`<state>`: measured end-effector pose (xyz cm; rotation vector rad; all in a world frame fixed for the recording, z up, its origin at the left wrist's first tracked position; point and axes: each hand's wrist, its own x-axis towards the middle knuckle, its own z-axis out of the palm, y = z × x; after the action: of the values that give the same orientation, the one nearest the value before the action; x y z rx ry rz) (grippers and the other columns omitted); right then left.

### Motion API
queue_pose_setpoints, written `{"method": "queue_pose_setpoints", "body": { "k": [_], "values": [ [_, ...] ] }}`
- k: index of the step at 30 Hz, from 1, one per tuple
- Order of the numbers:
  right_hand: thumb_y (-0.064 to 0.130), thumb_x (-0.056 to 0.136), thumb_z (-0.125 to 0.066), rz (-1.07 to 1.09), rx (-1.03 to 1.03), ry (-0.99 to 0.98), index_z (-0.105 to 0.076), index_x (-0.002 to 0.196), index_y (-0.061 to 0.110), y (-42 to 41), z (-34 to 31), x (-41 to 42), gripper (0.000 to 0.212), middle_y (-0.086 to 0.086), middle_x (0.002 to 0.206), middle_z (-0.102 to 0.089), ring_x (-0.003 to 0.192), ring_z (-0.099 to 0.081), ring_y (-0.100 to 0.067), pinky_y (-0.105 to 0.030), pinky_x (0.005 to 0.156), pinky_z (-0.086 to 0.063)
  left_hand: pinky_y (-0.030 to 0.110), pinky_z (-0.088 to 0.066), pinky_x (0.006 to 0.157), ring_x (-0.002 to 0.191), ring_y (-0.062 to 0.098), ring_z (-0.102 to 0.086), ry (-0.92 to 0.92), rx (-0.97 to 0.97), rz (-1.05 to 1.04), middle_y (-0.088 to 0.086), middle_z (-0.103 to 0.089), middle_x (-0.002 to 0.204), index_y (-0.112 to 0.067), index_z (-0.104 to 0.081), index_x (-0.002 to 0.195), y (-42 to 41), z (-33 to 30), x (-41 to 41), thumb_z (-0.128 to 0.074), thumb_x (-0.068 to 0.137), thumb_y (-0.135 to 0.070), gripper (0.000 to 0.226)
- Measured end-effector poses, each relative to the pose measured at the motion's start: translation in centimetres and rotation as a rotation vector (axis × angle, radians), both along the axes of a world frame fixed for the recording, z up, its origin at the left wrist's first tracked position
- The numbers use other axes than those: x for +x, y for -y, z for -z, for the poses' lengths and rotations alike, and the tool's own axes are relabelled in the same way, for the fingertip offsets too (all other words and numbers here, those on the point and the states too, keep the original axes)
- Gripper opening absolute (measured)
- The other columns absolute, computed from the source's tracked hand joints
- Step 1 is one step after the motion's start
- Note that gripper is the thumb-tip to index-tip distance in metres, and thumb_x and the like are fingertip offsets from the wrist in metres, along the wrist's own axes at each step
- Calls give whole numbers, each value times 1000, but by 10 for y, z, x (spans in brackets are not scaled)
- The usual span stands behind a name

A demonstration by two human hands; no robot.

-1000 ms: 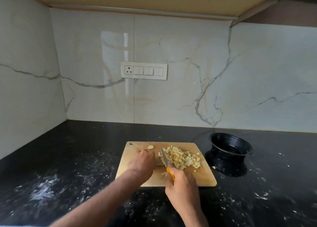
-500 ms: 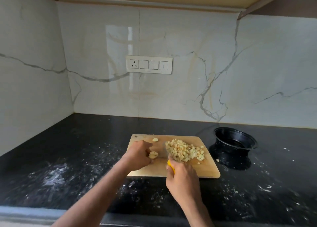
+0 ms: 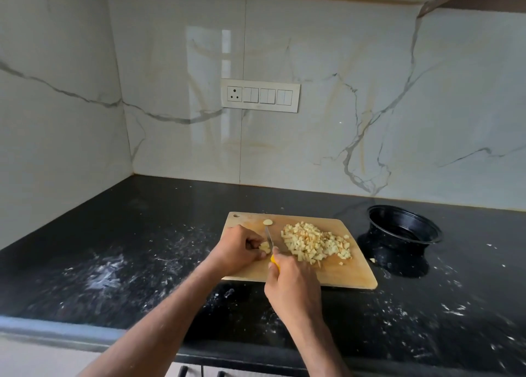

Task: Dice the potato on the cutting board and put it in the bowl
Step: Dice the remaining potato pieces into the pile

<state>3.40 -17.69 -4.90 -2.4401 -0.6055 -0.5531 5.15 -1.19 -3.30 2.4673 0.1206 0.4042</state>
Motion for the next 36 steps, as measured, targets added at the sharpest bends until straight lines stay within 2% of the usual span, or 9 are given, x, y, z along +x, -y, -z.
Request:
{"method": "queue_pose_setpoints", "body": {
  "k": [5, 9, 13, 19, 23, 27, 29, 32, 36],
  "values": [
    [31, 101, -53, 0, -68, -1, -67, 127, 24, -3, 2, 1, 30, 8, 87, -72, 64, -58, -5, -10, 50, -37, 26, -53, 82, 83, 11, -60, 34, -10, -55, 4, -76, 96, -18, -80, 101, 5, 4, 0, -81, 83, -20, 18],
    [31, 102, -52, -12, -112, -36, -68, 115, 22, -4, 5, 3, 23, 10, 86, -66, 65, -54, -5, -20, 53, -44, 32, -56, 86, 81, 10, -59, 31, -23, -93, 1, -73, 88, -16, -80, 92, 8, 5, 2, -80, 84, -17, 8],
    [31, 102, -51, -24, -118, -27, -66, 119, 21, 0, 7, -2, 24, 8, 90, -69, 65, -54, -8, -20, 52, -37, 14, -45, 78, 81, 4, -59, 59, -56, -130, 0, -77, 106, -15, -79, 109, 9, 10, 4, -83, 82, -18, 27],
    [32, 103, -51, -47, -192, -45, -70, 118, 24, 25, 1, -17, 26, 11, 85, -70, 52, -52, -3, -17, 40, -35, 12, -43, 79, 82, 3, -58, 63, -48, -139, 0, -76, 107, -17, -79, 111, 7, 13, 5, -84, 82, -23, 30],
    [27, 98, -58, -69, -10, -102, -76, 110, 20, 47, -9, -14, 23, 10, 88, -76, 47, -53, -3, -15, 38, -34, 8, -42, 79, 84, 3, -59, 67, -63, -124, -1, -76, 111, -16, -77, 115, 7, 13, 2, -83, 83, -23, 33],
    [27, 99, -58, -60, 83, -81, -74, 119, 17, 29, -8, -7, 27, 7, 110, -76, 48, -52, -3, -14, 42, -36, -4, -37, 63, 83, 1, -59, 70, -77, -111, -1, -76, 108, -17, -77, 114, 5, 13, -1, -81, 85, -19, 30],
    [27, 100, -58, -48, 115, -68, -70, 127, 18, 14, -8, -6, 31, 6, 114, -75, 60, -61, -4, -18, 51, -50, -6, -37, 65, 85, 2, -61, 84, -86, -114, -1, -77, 106, -16, -78, 112, 5, 13, -1, -82, 84, -16, 28],
    [27, 99, -59, -39, 111, -66, -69, 128, 18, 0, -6, -3, 32, 4, 105, -77, 77, -70, -11, -24, 67, -58, -3, -39, 69, 83, 4, -63, 113, -92, -117, -3, -78, 97, -15, -81, 102, 5, 14, -3, -83, 81, -14, 21],
    [30, 99, -57, -22, 28, -53, -74, 117, 21, -3, 1, 0, 26, 5, 83, -74, 65, -61, -10, -15, 52, -42, 5, -48, 73, 83, 8, -68, 138, -125, -142, -6, -76, 84, -14, -82, 90, 5, 15, -2, -83, 78, -11, 13]
  ]
}}
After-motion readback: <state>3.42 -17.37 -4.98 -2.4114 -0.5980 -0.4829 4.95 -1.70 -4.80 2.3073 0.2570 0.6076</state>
